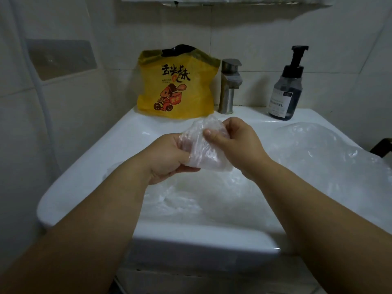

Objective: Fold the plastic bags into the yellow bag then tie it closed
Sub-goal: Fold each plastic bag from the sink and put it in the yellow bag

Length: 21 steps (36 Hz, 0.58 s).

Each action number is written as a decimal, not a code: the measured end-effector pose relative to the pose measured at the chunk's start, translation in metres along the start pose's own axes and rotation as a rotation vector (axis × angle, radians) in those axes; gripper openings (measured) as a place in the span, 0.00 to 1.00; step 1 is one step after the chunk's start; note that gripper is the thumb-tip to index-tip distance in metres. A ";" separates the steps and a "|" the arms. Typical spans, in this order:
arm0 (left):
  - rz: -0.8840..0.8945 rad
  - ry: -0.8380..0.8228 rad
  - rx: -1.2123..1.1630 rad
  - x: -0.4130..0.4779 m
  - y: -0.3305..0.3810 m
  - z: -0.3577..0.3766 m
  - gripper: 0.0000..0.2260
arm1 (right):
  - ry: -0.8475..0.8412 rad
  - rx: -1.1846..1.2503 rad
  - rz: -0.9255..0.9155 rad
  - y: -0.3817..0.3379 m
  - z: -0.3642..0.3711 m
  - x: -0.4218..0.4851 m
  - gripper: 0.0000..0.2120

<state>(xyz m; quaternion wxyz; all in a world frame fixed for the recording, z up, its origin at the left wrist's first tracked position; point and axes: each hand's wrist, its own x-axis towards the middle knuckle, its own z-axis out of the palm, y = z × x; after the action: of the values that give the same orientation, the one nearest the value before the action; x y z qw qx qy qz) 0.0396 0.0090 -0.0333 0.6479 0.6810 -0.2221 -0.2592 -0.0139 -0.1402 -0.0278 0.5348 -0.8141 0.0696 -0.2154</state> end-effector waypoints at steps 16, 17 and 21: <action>-0.028 -0.011 -0.150 0.000 0.005 -0.005 0.13 | -0.214 0.357 0.263 0.002 -0.014 0.004 0.34; -0.038 -0.025 -0.145 0.000 0.005 -0.006 0.19 | -0.247 0.309 0.250 0.002 -0.013 0.003 0.38; -0.075 -0.054 -0.026 -0.001 0.001 0.000 0.24 | -0.363 0.064 0.208 0.004 -0.008 -0.002 0.47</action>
<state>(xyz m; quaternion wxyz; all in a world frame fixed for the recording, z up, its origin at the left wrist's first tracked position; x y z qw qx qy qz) 0.0389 0.0093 -0.0327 0.6404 0.6729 -0.2105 -0.3045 -0.0185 -0.1477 -0.0296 0.5834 -0.8106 0.0488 -0.0108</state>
